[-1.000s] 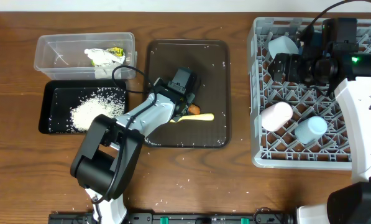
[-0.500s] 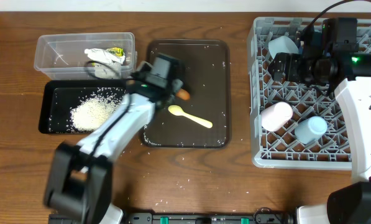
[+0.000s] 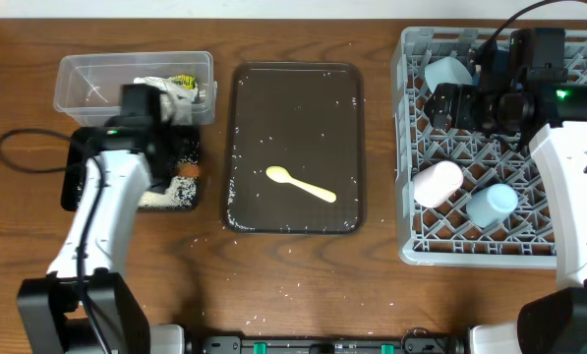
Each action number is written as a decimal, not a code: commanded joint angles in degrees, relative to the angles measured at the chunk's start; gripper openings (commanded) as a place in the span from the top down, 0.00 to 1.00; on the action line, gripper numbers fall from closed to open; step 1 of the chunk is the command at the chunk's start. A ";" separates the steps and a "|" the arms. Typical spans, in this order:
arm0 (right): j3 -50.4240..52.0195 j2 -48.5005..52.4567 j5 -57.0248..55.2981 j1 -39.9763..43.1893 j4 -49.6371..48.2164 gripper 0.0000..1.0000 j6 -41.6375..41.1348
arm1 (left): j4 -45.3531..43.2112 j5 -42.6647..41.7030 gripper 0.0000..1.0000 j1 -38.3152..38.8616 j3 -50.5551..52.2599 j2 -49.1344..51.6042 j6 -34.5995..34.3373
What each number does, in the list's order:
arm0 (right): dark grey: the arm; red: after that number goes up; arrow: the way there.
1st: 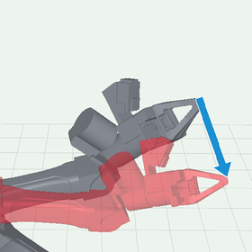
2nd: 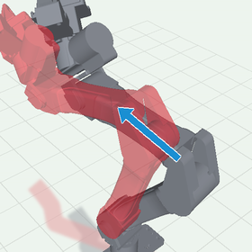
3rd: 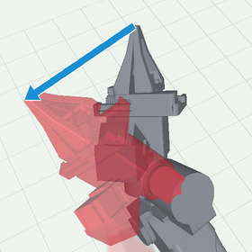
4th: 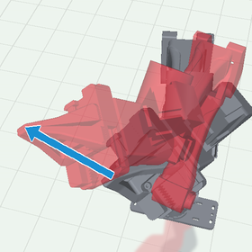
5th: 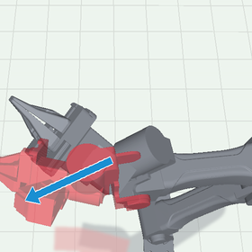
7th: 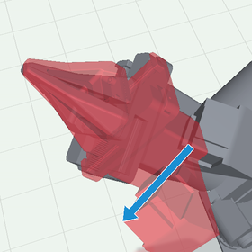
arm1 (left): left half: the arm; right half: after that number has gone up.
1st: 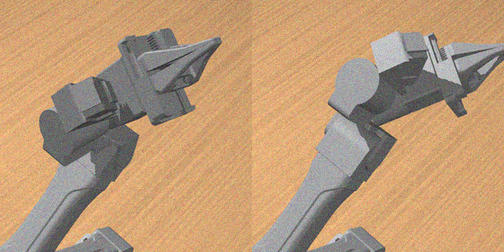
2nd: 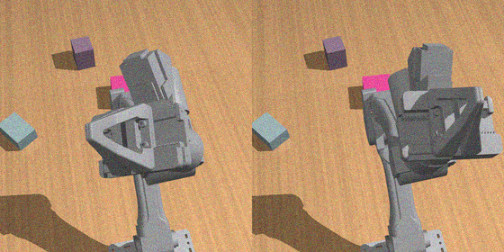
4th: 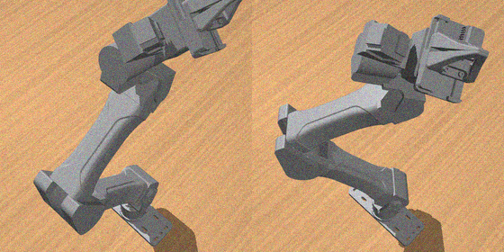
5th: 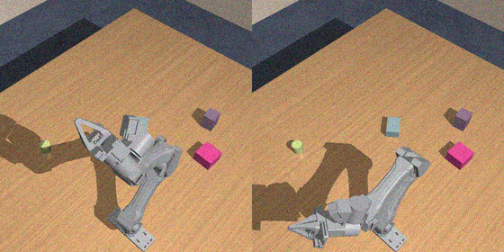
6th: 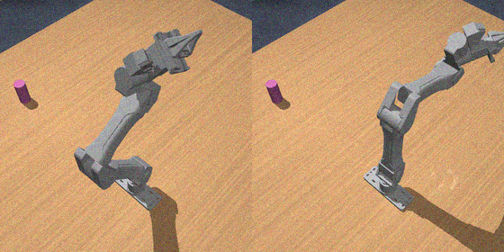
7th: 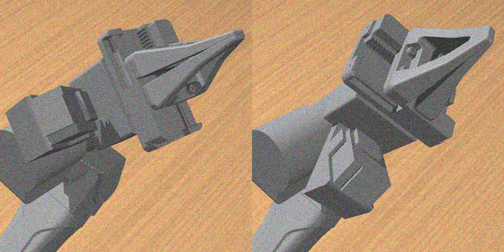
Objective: Sort waste into correct bins and load items into the dishwasher rack
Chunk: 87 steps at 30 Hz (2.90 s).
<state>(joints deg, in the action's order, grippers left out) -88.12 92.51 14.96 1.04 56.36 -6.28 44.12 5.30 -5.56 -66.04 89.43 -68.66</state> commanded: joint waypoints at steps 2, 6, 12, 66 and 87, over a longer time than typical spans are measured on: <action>-0.15 -0.35 -0.15 0.04 0.07 0.01 0.76 | -0.33 5.90 0.83 -3.37 1.79 1.18 0.68; -0.15 -0.35 -0.13 -0.11 0.09 0.01 0.76 | -0.52 8.22 0.83 -4.72 2.23 3.23 0.70; -0.15 -0.35 -0.15 -0.81 0.07 0.01 0.79 | -2.89 9.18 0.83 -4.92 2.23 8.94 0.72; -0.15 30.97 -4.22 -41.27 -19.39 0.38 27.36 | 1.70 8.92 0.03 -4.92 0.24 -3.56 10.14; -8.13 35.10 -3.37 -40.74 -11.21 0.85 23.23 | 1.70 8.92 0.02 -4.92 0.24 -3.56 10.14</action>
<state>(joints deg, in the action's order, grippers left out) -93.27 126.39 10.87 -40.82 42.61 18.15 45.65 12.86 -10.31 -64.66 85.82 -59.24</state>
